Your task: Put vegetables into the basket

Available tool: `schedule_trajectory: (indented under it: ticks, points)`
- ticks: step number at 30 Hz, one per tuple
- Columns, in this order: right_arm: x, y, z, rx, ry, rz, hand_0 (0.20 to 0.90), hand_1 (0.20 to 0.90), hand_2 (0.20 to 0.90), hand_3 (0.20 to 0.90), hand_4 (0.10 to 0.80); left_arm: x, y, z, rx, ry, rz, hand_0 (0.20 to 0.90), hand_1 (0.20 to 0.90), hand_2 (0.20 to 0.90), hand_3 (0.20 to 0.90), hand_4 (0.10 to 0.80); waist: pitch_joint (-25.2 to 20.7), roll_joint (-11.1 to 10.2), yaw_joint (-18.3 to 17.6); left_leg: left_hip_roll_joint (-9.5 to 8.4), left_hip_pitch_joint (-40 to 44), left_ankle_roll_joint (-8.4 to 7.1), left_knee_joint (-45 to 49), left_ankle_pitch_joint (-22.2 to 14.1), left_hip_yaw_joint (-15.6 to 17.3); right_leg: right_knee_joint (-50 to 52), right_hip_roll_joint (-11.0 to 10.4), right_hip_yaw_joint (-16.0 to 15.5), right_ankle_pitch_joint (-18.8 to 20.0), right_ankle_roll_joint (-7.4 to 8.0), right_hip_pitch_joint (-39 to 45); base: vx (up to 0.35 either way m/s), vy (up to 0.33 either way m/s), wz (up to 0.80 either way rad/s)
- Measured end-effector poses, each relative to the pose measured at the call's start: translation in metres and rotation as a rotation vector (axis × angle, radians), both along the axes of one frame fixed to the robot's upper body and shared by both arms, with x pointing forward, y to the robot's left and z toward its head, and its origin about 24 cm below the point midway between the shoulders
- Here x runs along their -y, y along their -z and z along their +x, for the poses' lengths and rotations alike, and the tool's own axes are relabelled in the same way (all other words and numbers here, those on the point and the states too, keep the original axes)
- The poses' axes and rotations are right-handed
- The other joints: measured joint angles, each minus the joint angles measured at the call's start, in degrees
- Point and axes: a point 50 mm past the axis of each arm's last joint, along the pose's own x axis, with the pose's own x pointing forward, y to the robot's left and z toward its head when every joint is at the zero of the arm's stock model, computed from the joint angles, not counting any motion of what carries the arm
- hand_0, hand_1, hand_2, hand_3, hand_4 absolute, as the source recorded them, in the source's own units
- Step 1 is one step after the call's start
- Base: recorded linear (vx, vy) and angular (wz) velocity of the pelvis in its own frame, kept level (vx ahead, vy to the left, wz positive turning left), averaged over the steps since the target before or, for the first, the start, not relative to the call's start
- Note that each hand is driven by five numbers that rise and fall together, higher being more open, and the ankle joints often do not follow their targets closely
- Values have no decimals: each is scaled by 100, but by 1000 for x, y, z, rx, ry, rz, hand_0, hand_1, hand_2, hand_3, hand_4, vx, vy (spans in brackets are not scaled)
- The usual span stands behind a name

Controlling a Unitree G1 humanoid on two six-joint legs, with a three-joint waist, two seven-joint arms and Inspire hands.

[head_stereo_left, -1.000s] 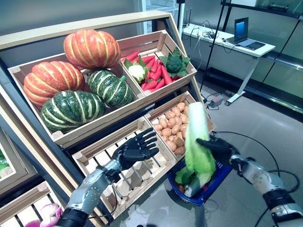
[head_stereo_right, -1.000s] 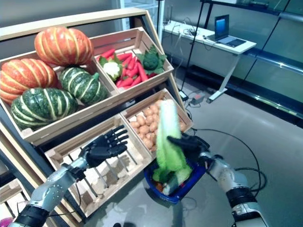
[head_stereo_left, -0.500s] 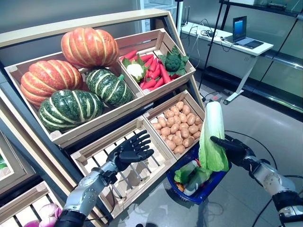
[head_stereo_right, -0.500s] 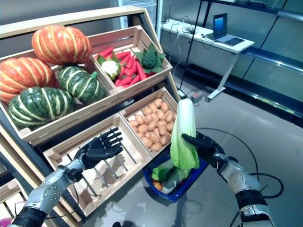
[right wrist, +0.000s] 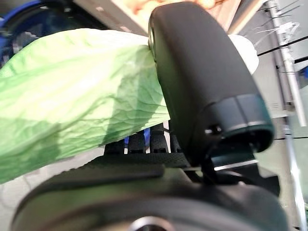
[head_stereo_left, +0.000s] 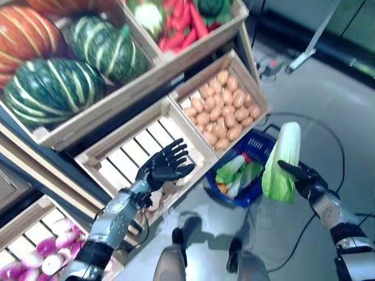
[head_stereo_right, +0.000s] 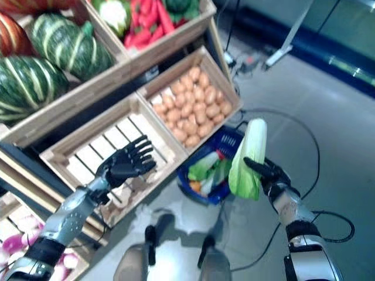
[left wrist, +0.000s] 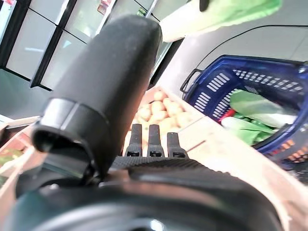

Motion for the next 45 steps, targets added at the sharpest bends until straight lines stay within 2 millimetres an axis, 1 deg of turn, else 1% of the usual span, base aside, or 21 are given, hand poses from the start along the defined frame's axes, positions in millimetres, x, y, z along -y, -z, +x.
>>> schedule_trajectory:
  ticks: [1,3,4,5,7,9,12,13,15,18,20,21,22,24,27,28,29,36,45]
  points:
    - [2,-2,1,13,9,-2,300,300,300,300,400,1,-3,2,12,0,0,900,900,900,900,800,119,65,-2,-4,-188,-1,318,-110,-75,307,-93,0,-128,-11,-149,-135,11,18]
    - [2,-6,4,28,15,0,300,300,300,300,400,0,-6,3,26,-8,-5,900,900,900,900,800,187,120,2,-45,-554,18,655,-179,-114,730,-210,37,-277,-35,-523,-135,20,19]
    - [4,-12,8,45,27,2,300,300,300,300,400,1,-9,5,32,-10,-25,900,900,900,900,800,300,157,-17,-111,-751,39,865,-202,-161,1003,-313,68,-366,-46,-723,-84,26,25]
    - [8,-14,9,49,57,11,300,300,300,300,400,5,-11,7,33,2,-34,900,900,900,900,800,362,201,-5,-154,-954,71,1155,-281,-218,1307,-387,94,-484,-43,-904,-42,20,22]
    - [13,-19,12,45,97,16,300,300,300,300,400,10,-13,9,30,22,-58,900,900,900,900,800,479,256,19,-180,-1186,71,1524,-446,-257,1692,-503,157,-654,-24,-1115,-53,29,15]
    - [13,-24,17,52,105,18,300,300,300,300,400,13,-13,9,28,33,-59,900,900,900,900,800,522,304,37,-183,-1442,107,1921,-591,-281,2002,-541,187,-766,-34,-1324,-69,38,4]
    - [15,-41,26,96,121,10,300,300,300,300,400,20,-15,9,36,57,-73,900,900,900,900,800,607,347,15,-179,-1839,157,2610,-888,-314,2603,-650,331,-1003,-19,-1702,-89,37,0]
    - [15,-45,28,114,129,26,300,300,300,300,400,22,-16,10,37,62,-70,900,900,900,900,800,619,370,-5,-180,-1948,170,2740,-932,-329,2720,-668,344,-1046,-44,-1789,-95,28,5]
    - [13,-50,32,126,131,28,300,300,300,300,400,25,-18,11,52,64,-71,900,900,900,900,800,630,392,6,-176,-2139,167,2980,-1014,-364,2925,-678,389,-1113,-28,-1958,-94,18,2]
    - [12,-63,40,152,137,30,300,300,300,300,400,27,-28,15,100,53,-81,900,900,900,900,800,661,446,14,-167,-2499,172,3418,-1140,-389,3342,-698,484,-1251,-25,-2302,-90,13,1]
    - [9,-71,46,163,127,23,300,300,300,300,400,26,-34,17,133,39,-83,900,900,900,900,800,662,452,17,-162,-2743,162,3644,-1181,-406,3601,-712,565,-1323,-70,-2573,-54,5,1]
    - [8,-74,49,162,124,16,300,300,300,300,400,26,-36,18,138,33,-83,900,900,900,900,800,664,457,19,-160,-2848,144,3747,-1207,-414,3718,-718,611,-1359,-60,-2682,-41,-3,1]
    - [7,-78,51,164,117,4,300,300,300,300,400,26,-37,18,141,31,-83,900,900,900,900,800,666,462,18,-160,-2937,135,3831,-1223,-430,3814,-718,634,-1388,-53,-2783,-34,-6,2]
    - [6,-84,54,176,111,-3,300,300,300,300,400,26,-37,19,143,25,-84,900,900,900,900,800,667,479,14,-158,-3125,129,4003,-1242,-496,4000,-717,656,-1447,-98,-2968,0,0,0]
    - [7,-89,55,176,100,-29,300,300,300,300,400,26,-37,19,143,21,-87,900,900,900,900,800,670,490,35,-155,-3333,79,4221,-1306,-580,4203,-687,674,-1502,-151,-3165,-6,-6,-4]
    - [7,-90,56,178,99,-29,756,756,756,756,704,26,-37,19,141,21,-101,900,900,900,900,800,671,492,42,-155,-3405,64,4303,-1330,-611,4288,-683,683,-1533,-170,-3231,0,0,0]
    - [7,-90,56,177,100,-29,900,900,900,900,800,26,-38,18,141,24,-118,900,900,900,900,800,671,492,32,-156,-3454,61,4350,-1336,-624,4342,-681,691,-1554,-172,-3280,0,0,0]
    - [9,-89,55,152,134,-31,900,900,900,900,800,27,-42,17,196,54,-140,900,900,900,900,800,671,499,27,-119,-3520,6,4551,-1424,-662,4568,-655,740,-1659,-208,-3371,18,-15,-1]
    - [8,-91,57,160,134,-31,900,900,900,900,800,28,-45,16,222,112,-207,900,900,900,900,800,670,499,29,-89,-3418,9,4420,-1412,-673,4462,-615,720,-1664,-226,-3295,34,-14,-1]
